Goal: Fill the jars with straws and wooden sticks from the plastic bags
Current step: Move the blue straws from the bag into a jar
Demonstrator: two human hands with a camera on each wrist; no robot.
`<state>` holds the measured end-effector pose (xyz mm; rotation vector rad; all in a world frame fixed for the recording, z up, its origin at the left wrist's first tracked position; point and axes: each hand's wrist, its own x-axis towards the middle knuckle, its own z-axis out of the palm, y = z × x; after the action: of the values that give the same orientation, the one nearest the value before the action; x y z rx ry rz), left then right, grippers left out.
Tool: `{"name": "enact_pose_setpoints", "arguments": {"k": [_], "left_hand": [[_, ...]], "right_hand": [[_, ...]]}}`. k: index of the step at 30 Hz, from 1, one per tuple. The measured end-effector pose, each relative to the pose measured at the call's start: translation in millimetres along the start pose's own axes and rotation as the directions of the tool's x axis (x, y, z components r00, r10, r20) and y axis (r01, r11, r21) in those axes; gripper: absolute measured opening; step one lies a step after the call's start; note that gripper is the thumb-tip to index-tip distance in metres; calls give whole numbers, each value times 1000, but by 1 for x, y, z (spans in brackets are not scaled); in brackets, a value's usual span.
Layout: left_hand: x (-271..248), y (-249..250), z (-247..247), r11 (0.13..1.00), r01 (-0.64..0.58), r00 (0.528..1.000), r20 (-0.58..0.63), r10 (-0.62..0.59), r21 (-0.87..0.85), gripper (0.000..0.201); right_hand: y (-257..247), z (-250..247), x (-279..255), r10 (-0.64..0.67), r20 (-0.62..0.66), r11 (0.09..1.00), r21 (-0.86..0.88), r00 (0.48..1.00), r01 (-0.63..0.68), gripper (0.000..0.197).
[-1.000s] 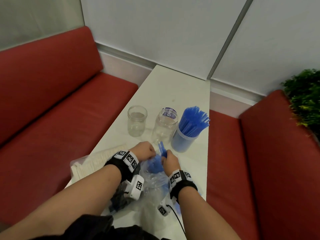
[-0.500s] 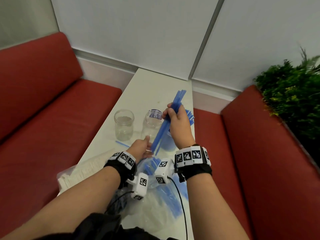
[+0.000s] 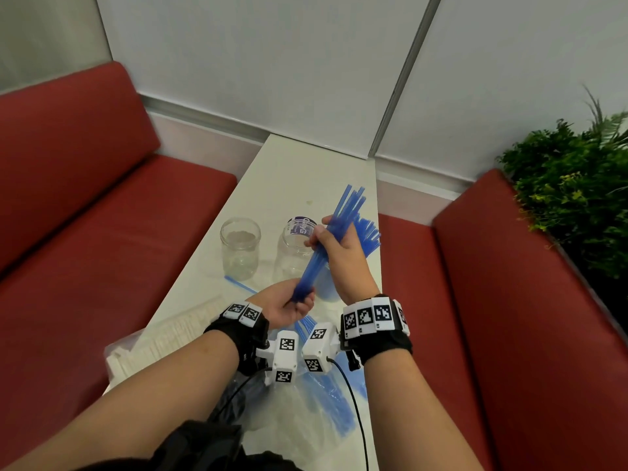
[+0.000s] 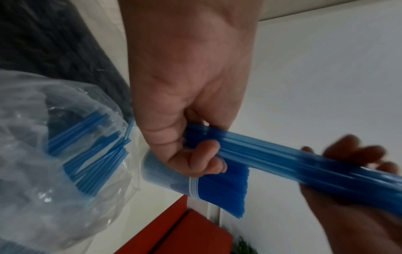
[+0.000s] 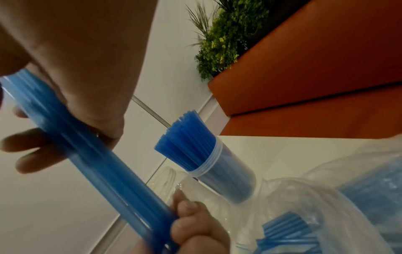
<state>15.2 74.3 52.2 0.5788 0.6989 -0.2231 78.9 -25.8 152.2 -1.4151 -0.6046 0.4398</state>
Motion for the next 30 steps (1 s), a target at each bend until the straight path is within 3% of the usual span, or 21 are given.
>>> {"name": "enact_pose_setpoints", "arguments": {"k": [3, 6, 8, 11, 14, 17, 19, 21, 22, 24, 26, 30], "left_hand": [[1, 5, -1, 969, -26, 1000, 23, 21, 244, 35], [-2, 18, -3, 826, -197, 976, 30, 214, 529, 69], [-8, 34, -3, 827, -322, 947, 138, 292, 461, 88], [-17, 57, -2, 892, -380, 902, 312, 299, 246, 106], [-20, 67, -7, 821, -439, 887, 320, 332, 366, 86], [-20, 73, -24, 753, -419, 905, 165, 392, 507, 61], [-18, 76, -42, 758, -408, 898, 71, 435, 510, 56], [-15, 72, -60, 772, -407, 887, 11, 461, 488, 53], [-13, 69, -67, 778, -405, 883, -15, 469, 479, 52], [-10, 62, -78, 790, -401, 877, -56, 478, 465, 51], [-7, 56, -85, 794, -400, 871, -81, 485, 457, 51], [-2, 49, -96, 795, -404, 861, -106, 498, 452, 49]], "right_hand": [[14, 2, 5, 111, 56, 991, -80, 992, -106, 13], [20, 5, 18, 184, 66, 979, -98, 981, -177, 13], [21, 9, 29, 220, 53, 962, -174, 974, -208, 21], [25, 20, 41, 286, 100, 938, -234, 953, -257, 24], [36, 32, 44, 304, 150, 927, -273, 941, -256, 34], [62, 34, 42, 376, 190, 925, -143, 907, -353, 51], [86, 30, 36, 450, 139, 886, -198, 882, -420, 62], [116, 25, 27, 473, 73, 799, -456, 878, -392, 53], [133, 22, 23, 481, 56, 703, -621, 875, -346, 41], [160, 20, 17, 506, 6, 415, -878, 862, -238, 23], [177, 20, 14, 530, -28, 236, -955, 847, -180, 21], [193, 26, 17, 562, -47, 115, -984, 826, -135, 21]]}}
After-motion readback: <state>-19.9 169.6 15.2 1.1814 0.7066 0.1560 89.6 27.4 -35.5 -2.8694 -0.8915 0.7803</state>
